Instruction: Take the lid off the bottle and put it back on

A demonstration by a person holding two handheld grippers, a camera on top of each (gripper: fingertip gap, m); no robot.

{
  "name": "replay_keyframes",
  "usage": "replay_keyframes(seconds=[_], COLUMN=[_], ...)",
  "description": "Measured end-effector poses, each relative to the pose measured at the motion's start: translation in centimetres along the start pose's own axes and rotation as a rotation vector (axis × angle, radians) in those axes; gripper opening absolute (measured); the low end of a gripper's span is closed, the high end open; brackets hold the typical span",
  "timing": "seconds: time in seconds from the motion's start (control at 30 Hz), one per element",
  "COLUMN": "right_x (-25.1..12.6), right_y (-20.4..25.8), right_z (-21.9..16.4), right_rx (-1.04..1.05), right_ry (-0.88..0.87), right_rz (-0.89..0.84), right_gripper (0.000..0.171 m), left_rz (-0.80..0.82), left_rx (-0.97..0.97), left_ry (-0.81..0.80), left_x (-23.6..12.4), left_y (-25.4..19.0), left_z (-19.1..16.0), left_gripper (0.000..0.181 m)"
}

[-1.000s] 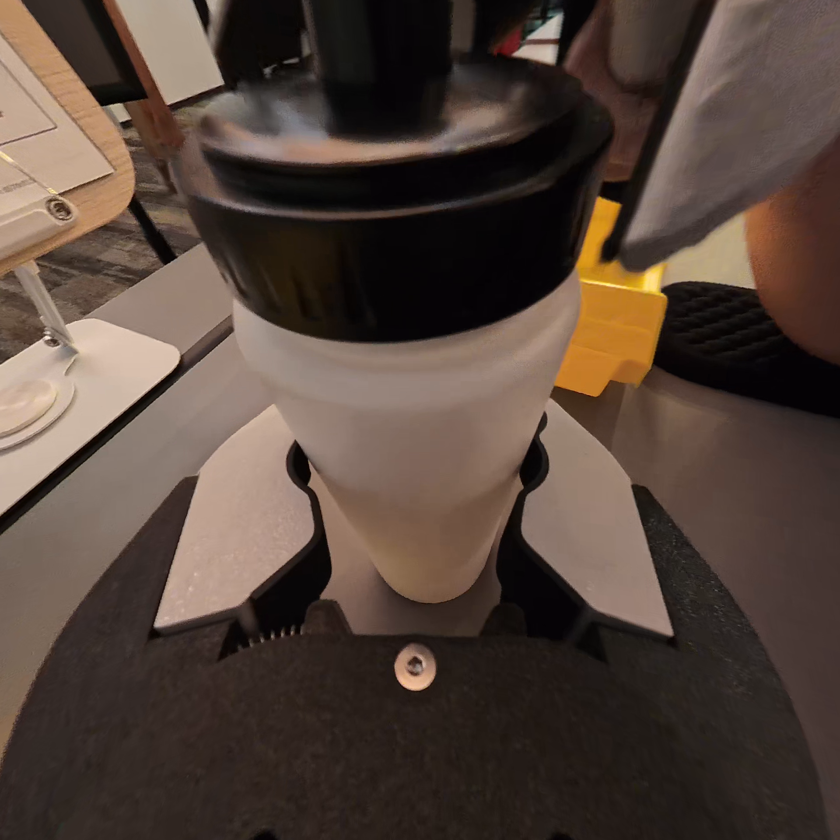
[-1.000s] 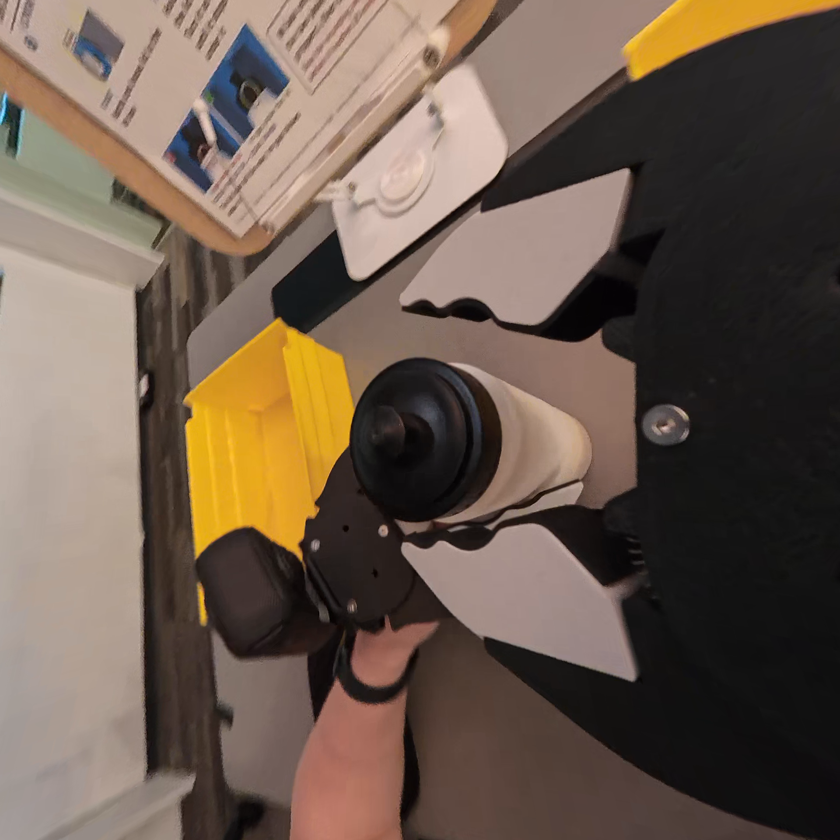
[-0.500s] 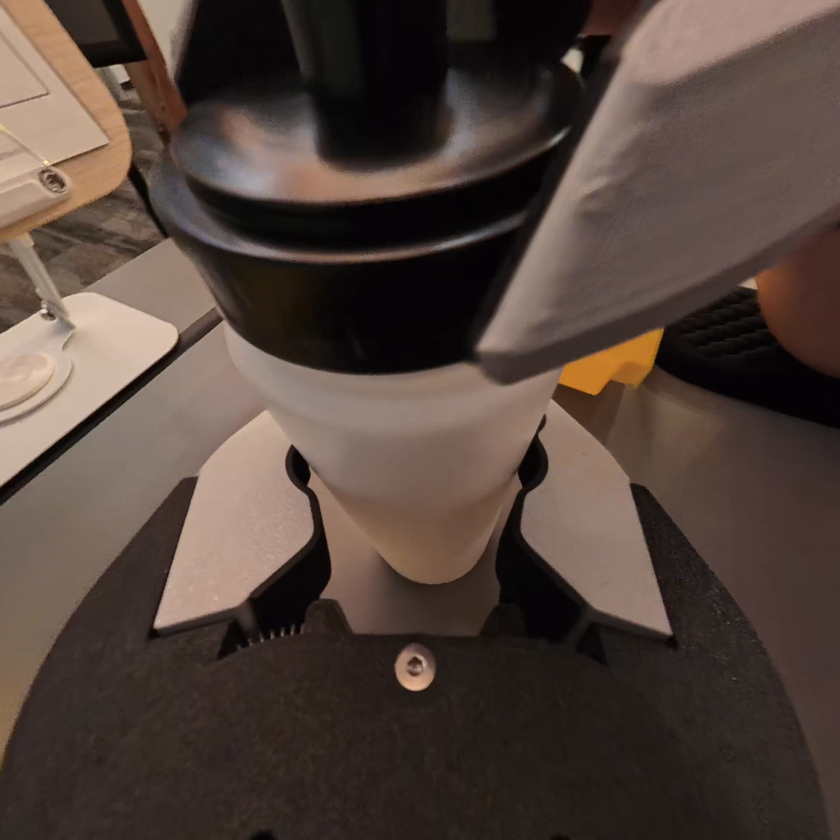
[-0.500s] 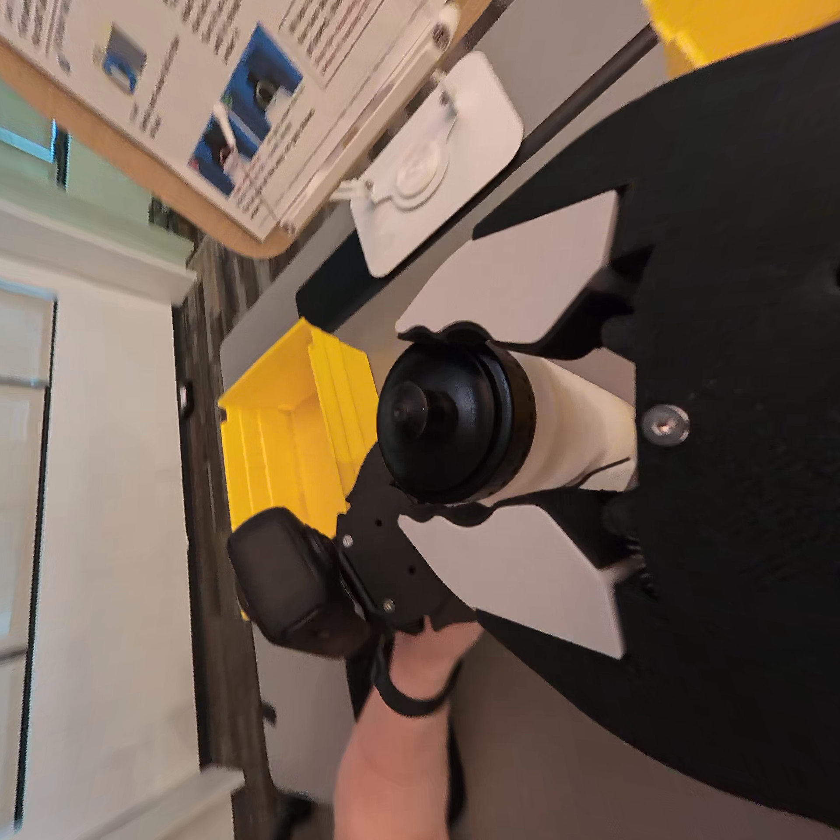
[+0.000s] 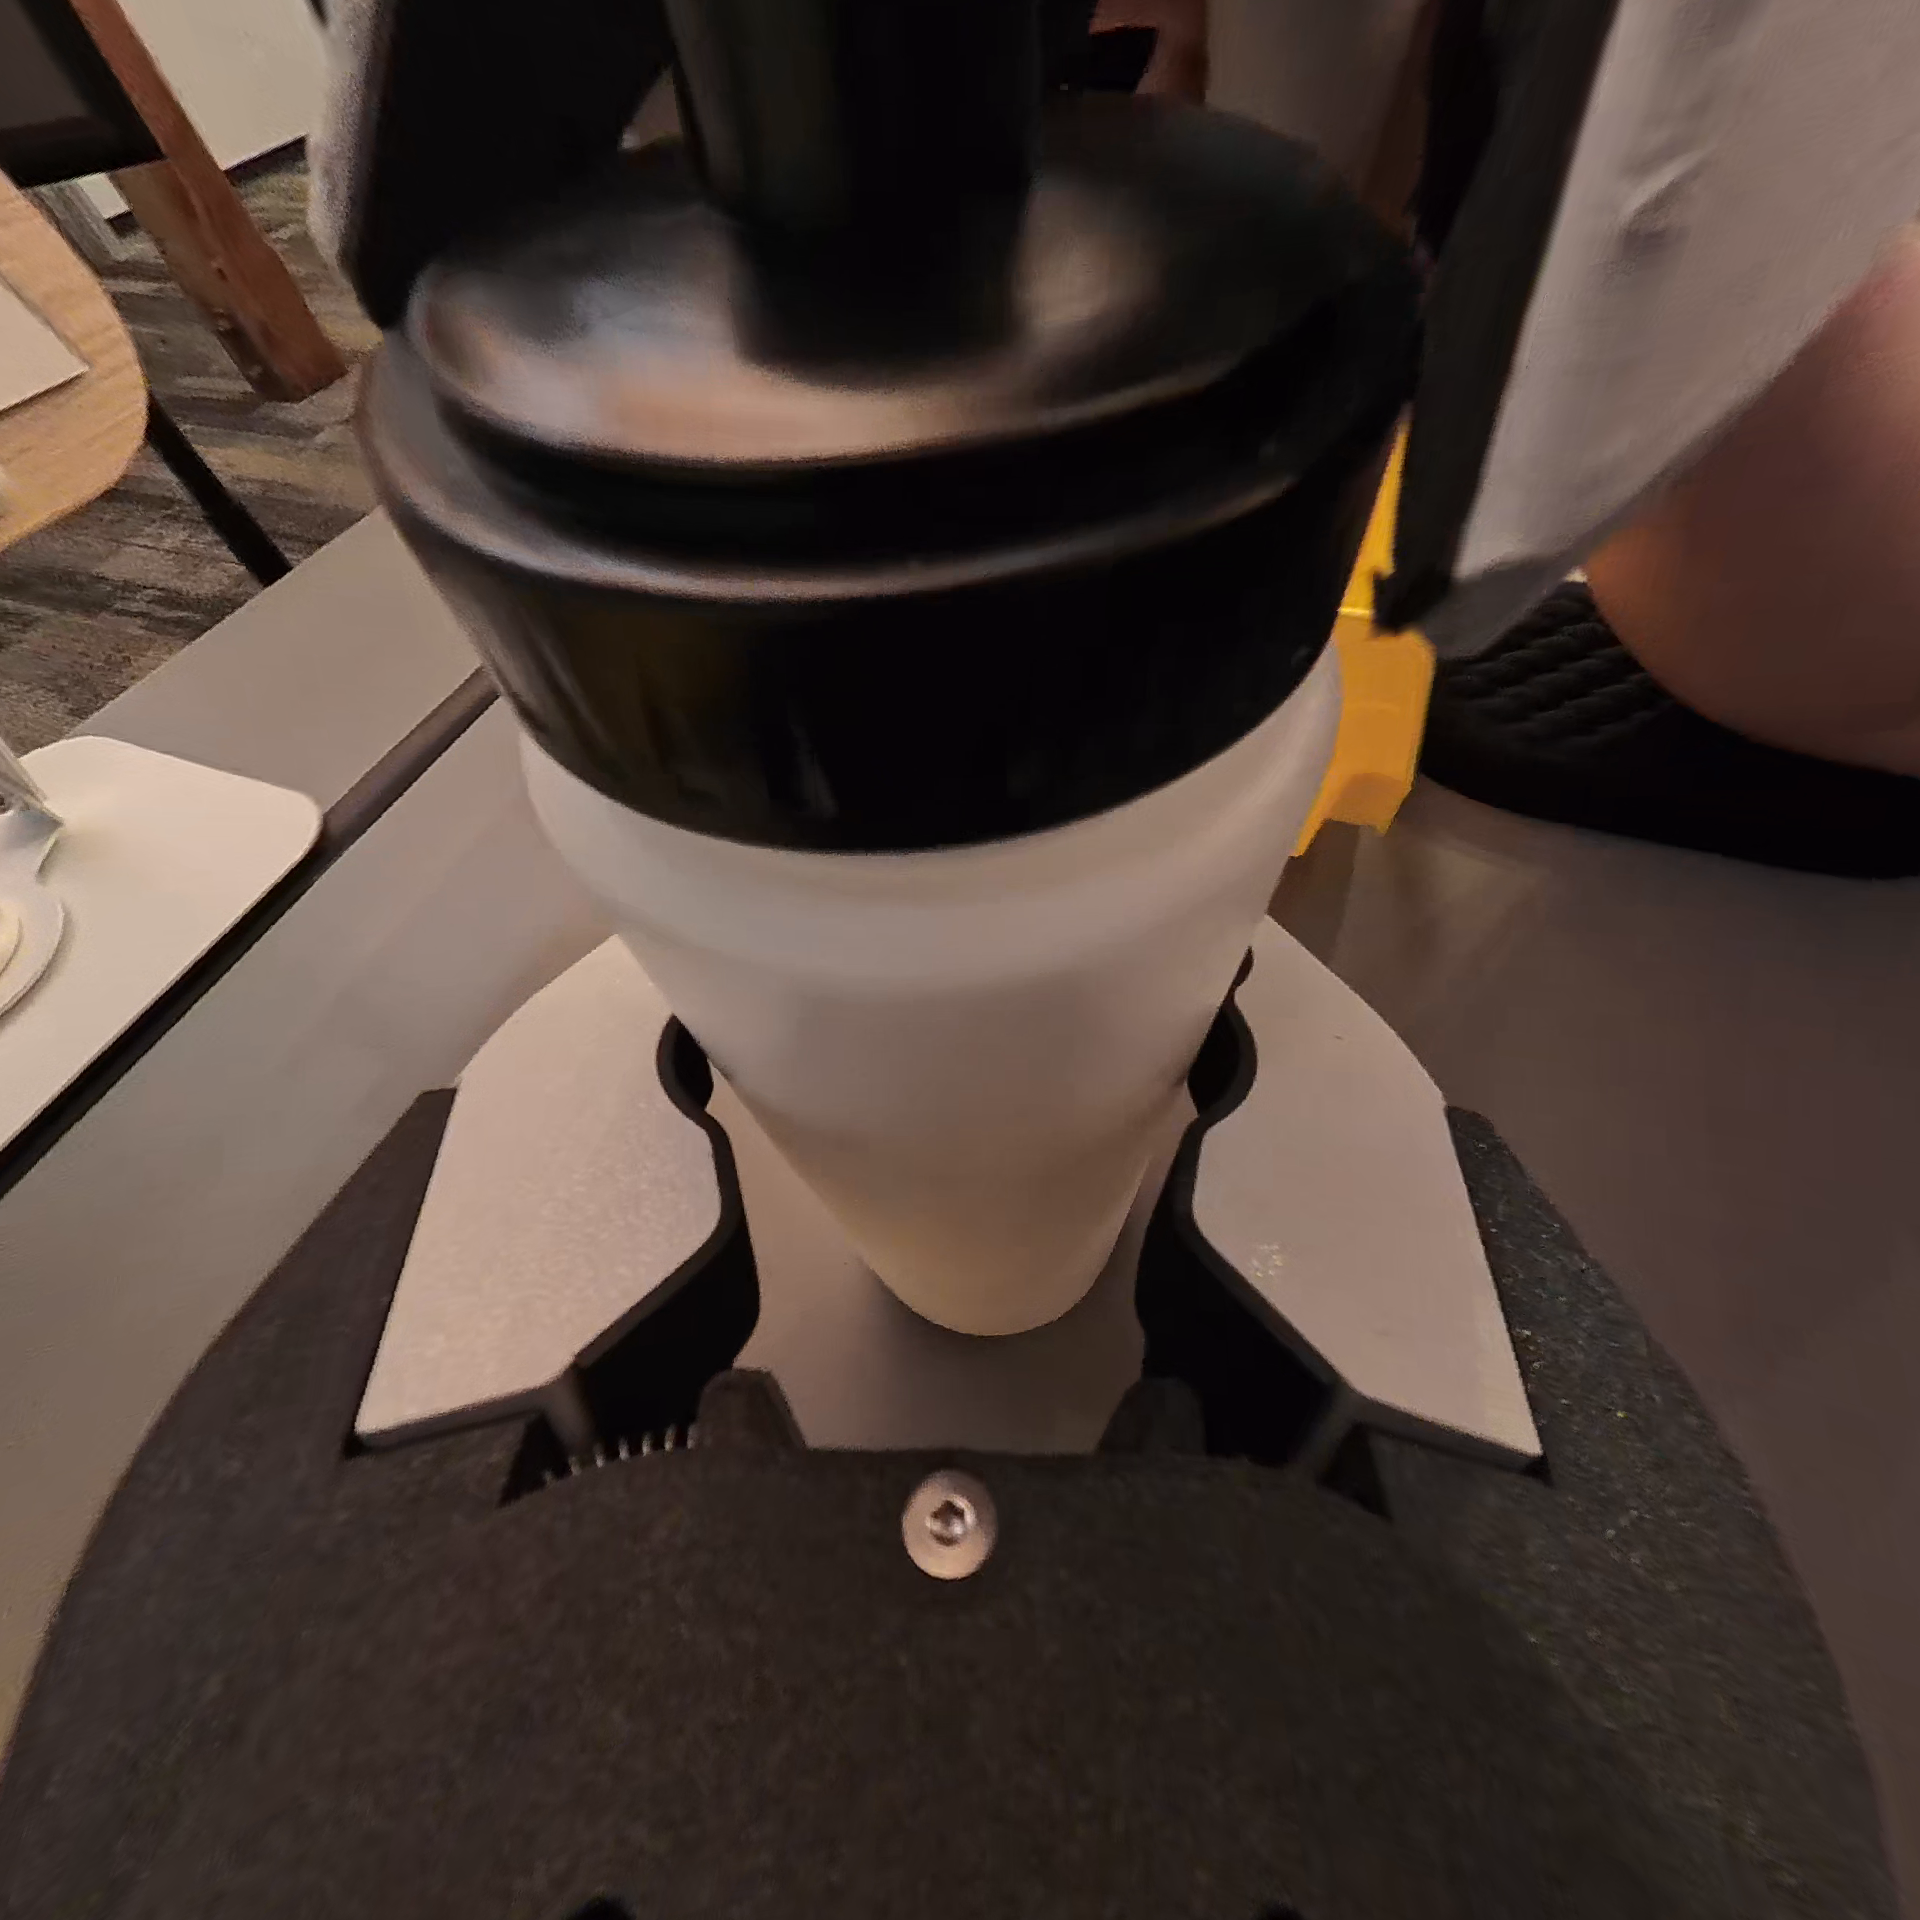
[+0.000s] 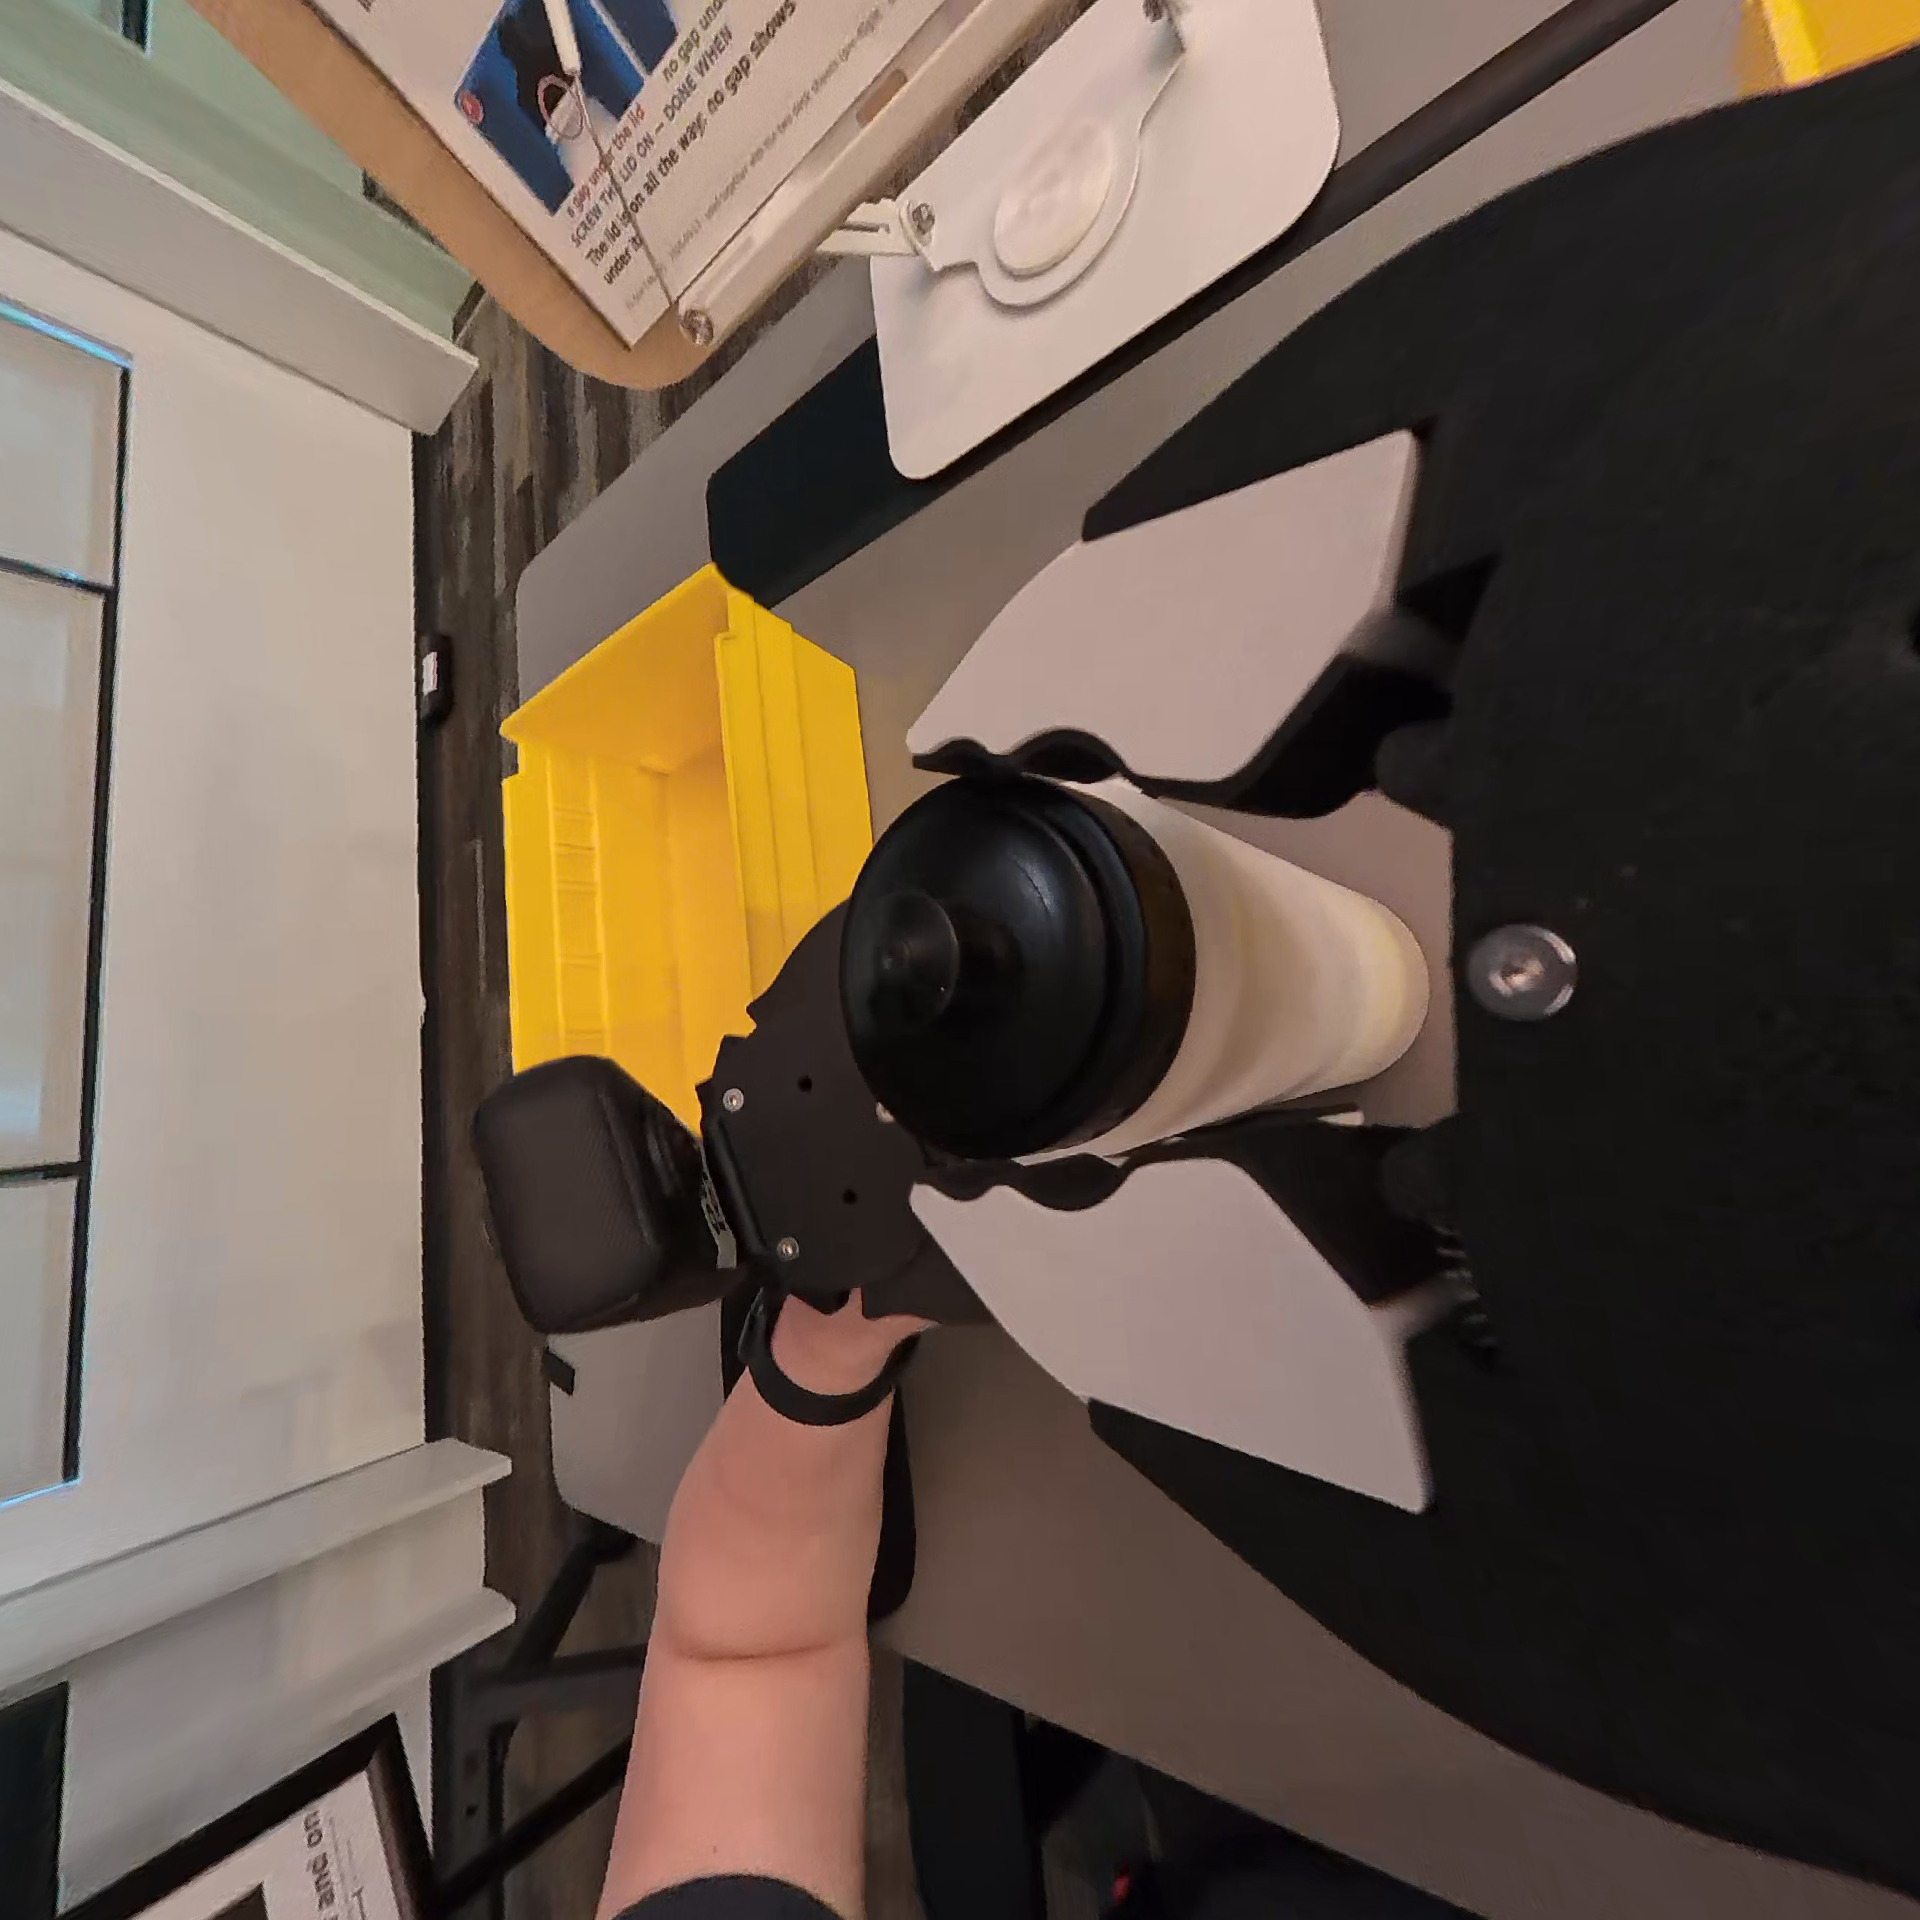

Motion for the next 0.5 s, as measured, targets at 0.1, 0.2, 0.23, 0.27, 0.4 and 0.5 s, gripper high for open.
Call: replay_keyframes(seconds=[0.1,0.2,0.23,0.27,0.4,0.5], right_x=[0.7,1.5,1.6,1.7,1.3,0.3], right_y=[-0.8,-1.2,-1.2,-1.1,-0.7,-0.2], right_z=[0.3,0.6,0.6,0.7,0.4,-0.4], right_rx=[0.066,0.098,0.093,0.079,0.064,0.003], right_ry=[-0.017,-0.06,-0.063,-0.059,0.004,0.026], right_rz=[-0.145,-0.346,-0.389,-0.409,-0.211,-0.019], right_gripper=[0.072,0.072,0.072,0.072,0.086,0.089], left_rz=[0.079,0.116,0.125,0.123,0.063,-0.008], left_rx=[-0.063,-0.109,-0.103,-0.099,-0.016,0.03], left_ry=[0.019,0.037,0.043,0.042,0.033,0.023], left_x=[-0.1,-0.4,-0.4,-0.4,-0.1,0.1], left_y=[0.9,1.4,1.5,1.5,0.6,-0.4], left_z=[-0.1,-0.2,-0.3,-0.3,-0.1,0.0], left_gripper=[0.092,0.092,0.092,0.092,0.092,0.092])
Point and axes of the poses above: each gripper's, where its closed fingertips meet, x out along the fingers, z out of its top, y = z × x across the jaws, the point moved 2 cm from there along -x, back along the fingers, and after that the axes turned 1 degree about z, right-handed, at the moved point
